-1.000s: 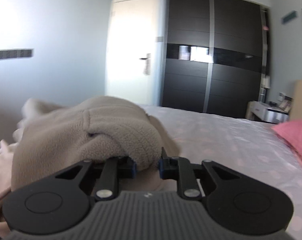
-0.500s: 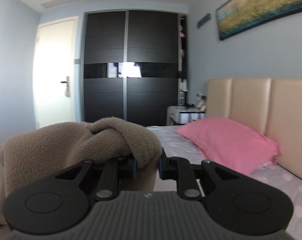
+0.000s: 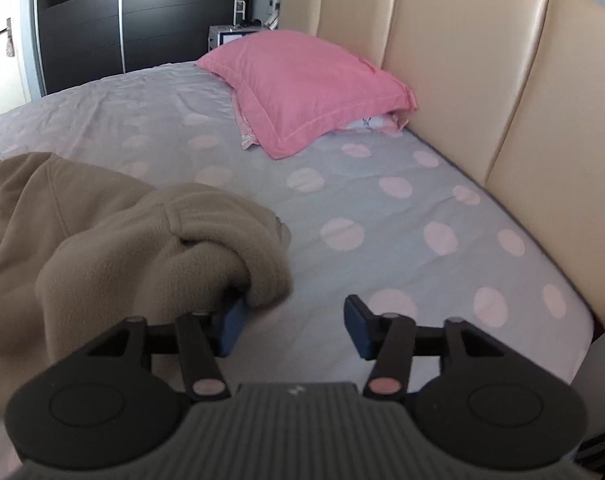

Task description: Fold clothes

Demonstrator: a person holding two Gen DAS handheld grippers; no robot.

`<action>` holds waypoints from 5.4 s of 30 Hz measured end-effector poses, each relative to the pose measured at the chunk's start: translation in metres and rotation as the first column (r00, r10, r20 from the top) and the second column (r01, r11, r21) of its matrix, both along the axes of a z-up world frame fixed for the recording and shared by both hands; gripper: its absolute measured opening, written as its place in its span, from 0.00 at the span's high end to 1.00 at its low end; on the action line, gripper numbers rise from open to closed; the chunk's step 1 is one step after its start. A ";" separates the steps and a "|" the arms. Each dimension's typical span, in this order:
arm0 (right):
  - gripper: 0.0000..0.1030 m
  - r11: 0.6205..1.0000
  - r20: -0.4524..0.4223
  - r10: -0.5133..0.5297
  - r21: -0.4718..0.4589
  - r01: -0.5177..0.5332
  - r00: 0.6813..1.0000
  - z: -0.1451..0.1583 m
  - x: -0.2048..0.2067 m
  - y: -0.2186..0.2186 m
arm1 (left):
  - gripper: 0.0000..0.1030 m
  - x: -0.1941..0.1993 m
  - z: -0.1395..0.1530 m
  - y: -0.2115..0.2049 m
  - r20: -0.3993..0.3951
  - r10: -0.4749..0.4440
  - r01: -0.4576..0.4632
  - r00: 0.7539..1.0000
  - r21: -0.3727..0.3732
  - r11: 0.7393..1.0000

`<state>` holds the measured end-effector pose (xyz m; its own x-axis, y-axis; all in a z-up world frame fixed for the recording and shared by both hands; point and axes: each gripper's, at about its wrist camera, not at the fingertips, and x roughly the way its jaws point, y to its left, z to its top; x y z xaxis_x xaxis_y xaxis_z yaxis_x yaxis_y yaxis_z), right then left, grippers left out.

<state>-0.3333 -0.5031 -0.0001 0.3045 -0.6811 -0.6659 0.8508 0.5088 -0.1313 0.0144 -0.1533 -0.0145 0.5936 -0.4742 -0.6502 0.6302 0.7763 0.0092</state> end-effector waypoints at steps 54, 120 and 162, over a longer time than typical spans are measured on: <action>0.93 0.860 -0.047 -0.400 -0.365 0.357 0.915 0.044 -0.061 -0.099 | 0.18 -0.018 -0.068 -0.102 0.013 -0.073 0.072 0.997 0.051 0.996; 0.91 0.999 0.046 0.049 -0.009 -0.048 0.998 -0.027 -0.076 -0.178 | 0.27 -0.133 -0.111 -0.441 0.195 -0.876 0.787 0.442 0.384 0.483; 0.93 0.784 -0.175 0.253 -0.539 -0.308 0.951 0.098 -0.097 -0.109 | 0.93 -0.079 0.085 -0.296 0.278 -0.567 0.591 0.776 -0.003 0.807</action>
<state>-0.4303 -0.6125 0.0983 0.4991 -0.8342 -0.2346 0.6526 0.5399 -0.5316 -0.0644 -0.4492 0.0710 0.3250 -0.8272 -0.4583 0.9454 0.2709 0.1814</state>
